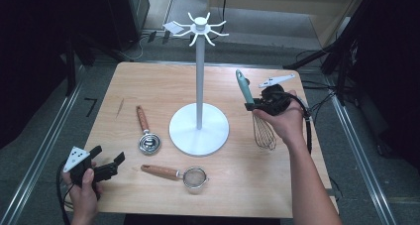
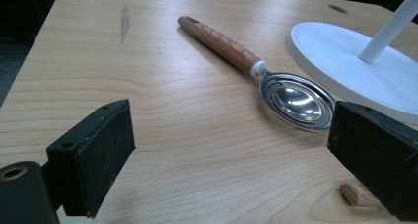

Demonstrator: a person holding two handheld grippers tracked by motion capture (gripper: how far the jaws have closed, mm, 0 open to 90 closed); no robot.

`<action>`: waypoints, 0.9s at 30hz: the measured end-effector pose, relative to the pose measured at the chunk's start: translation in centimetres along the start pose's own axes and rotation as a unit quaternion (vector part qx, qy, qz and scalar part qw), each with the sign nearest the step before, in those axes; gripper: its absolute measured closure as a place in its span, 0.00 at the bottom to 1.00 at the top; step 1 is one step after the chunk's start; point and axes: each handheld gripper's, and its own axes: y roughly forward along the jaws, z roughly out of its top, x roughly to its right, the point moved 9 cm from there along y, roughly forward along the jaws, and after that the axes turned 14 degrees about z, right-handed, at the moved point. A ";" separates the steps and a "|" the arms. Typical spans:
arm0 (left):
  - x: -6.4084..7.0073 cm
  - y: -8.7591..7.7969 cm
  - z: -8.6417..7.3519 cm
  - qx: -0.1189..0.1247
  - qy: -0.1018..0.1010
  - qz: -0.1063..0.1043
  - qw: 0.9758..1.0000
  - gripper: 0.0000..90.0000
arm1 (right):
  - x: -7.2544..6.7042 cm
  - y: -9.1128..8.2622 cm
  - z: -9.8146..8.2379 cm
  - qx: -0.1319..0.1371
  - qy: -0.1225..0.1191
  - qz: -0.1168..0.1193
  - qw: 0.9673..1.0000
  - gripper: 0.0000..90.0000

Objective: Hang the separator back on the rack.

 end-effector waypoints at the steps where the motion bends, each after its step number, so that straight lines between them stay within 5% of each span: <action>1: 0.0 0.0 0.0 0.000 -0.001 0.000 1.000 0.05 | 0.0 0.0 0.0 0.000 0.000 0.000 1.000 0.79; 7: 0.0 0.0 0.0 0.000 0.000 0.000 1.000 0.05 | -2.6 -0.9 1.3 0.054 -0.021 0.007 0.998 0.79; 11: 0.0 0.0 0.0 0.000 0.001 0.000 1.000 0.05 | -4.2 -1.3 2.1 0.102 -0.029 0.012 0.994 0.79; 17: 0.0 0.0 0.0 0.000 0.001 0.000 1.000 0.05 | -5.7 -1.4 2.4 0.132 -0.035 0.013 0.991 0.79; 21: 0.0 0.0 0.0 0.000 0.001 0.000 1.000 0.05 | -6.9 -2.0 2.8 0.174 -0.042 0.021 0.984 0.79; 27: 0.1 0.0 0.0 0.000 0.001 0.001 1.000 0.05 | -8.0 -2.5 3.1 0.195 -0.046 0.021 0.980 0.79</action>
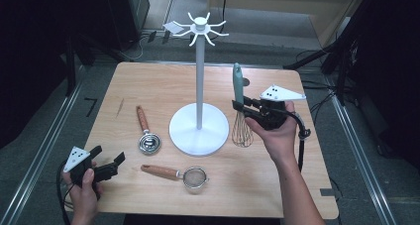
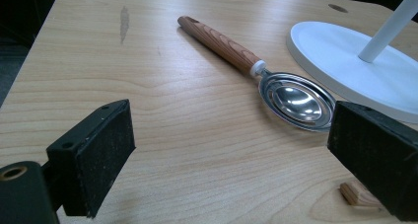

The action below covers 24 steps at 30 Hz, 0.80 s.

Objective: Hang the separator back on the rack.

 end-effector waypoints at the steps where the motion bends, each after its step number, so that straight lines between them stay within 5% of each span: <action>1: 0.0 0.0 0.0 0.000 0.000 0.000 1.000 0.05 | -0.3 0.0 0.1 0.003 -0.001 0.003 1.000 0.79; 15: 0.1 0.0 0.0 0.002 0.001 0.000 1.000 0.05 | -3.5 -0.1 2.6 0.051 -0.015 0.010 0.999 0.79; 24: 0.1 0.0 0.0 0.002 0.000 -0.002 1.000 0.05 | -6.2 -0.4 4.0 0.071 -0.044 0.018 0.996 0.79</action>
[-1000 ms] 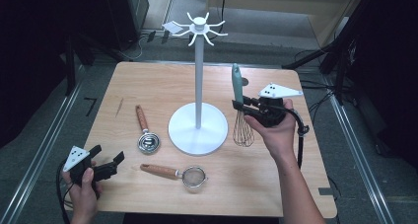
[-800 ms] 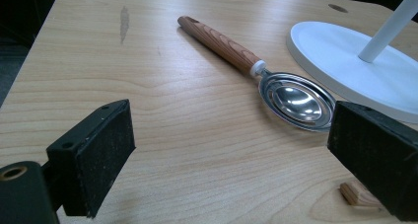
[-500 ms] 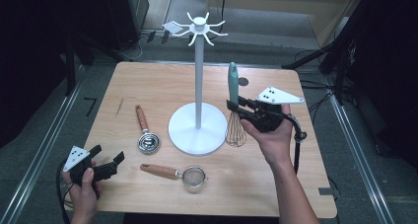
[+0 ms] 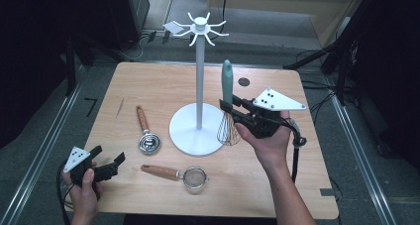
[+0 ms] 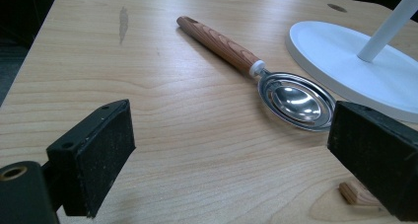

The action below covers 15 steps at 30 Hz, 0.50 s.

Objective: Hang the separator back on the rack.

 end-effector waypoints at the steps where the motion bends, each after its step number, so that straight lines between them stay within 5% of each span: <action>1: 0.0 0.0 0.0 0.000 0.000 0.000 1.000 0.05 | -0.1 0.0 0.1 0.003 0.001 -0.002 1.000 0.79; 15: 0.0 0.0 0.0 0.000 0.000 0.000 1.000 0.05 | -0.9 1.1 2.4 0.028 0.027 0.004 0.999 0.79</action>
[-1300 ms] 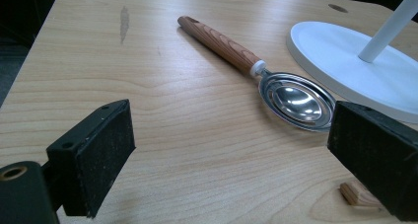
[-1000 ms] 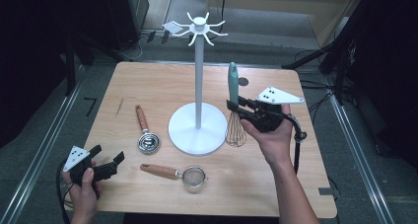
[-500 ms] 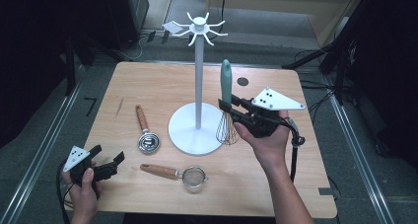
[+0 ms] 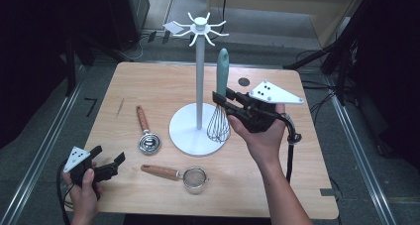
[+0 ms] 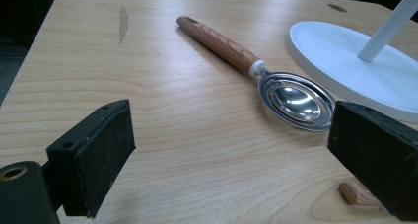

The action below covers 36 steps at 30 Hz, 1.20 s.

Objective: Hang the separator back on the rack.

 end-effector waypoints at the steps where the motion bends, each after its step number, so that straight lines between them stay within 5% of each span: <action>1: 0.0 0.0 0.0 0.000 0.001 0.000 1.000 0.04 | -0.1 0.2 0.4 0.000 -0.004 -0.005 1.000 0.79; 11: 0.0 0.0 0.0 0.000 0.000 0.000 1.000 0.05 | -0.7 0.9 1.7 0.007 -0.004 -0.004 1.000 0.79; 36: 0.0 0.0 0.0 0.000 0.000 -0.002 1.000 0.05 | 0.1 2.6 1.6 -0.006 0.001 -0.027 1.000 0.79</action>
